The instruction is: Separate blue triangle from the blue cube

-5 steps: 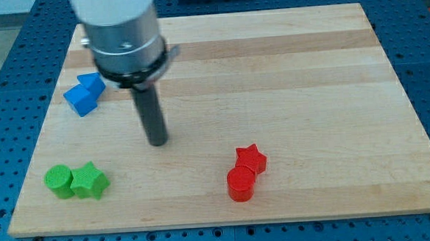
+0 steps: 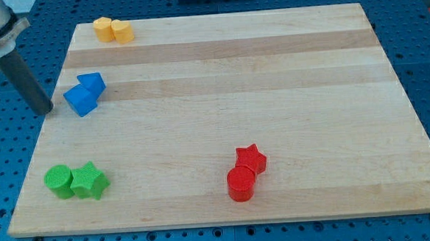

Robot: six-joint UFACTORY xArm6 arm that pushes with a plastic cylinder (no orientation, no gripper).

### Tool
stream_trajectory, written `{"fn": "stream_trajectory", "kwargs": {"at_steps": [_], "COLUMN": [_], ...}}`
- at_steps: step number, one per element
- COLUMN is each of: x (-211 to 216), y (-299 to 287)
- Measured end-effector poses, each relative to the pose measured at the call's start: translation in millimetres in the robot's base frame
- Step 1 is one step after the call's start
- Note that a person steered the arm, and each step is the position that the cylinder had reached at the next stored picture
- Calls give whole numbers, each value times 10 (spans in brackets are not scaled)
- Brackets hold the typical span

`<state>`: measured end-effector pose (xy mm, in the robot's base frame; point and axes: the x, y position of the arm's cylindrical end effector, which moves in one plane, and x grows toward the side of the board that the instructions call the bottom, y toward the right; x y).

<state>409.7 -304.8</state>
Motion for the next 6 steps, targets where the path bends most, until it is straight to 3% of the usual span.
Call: {"fn": "stream_trajectory", "kwargs": {"at_steps": [2,6], "x": [-463,-463], "y": [31,556]}}
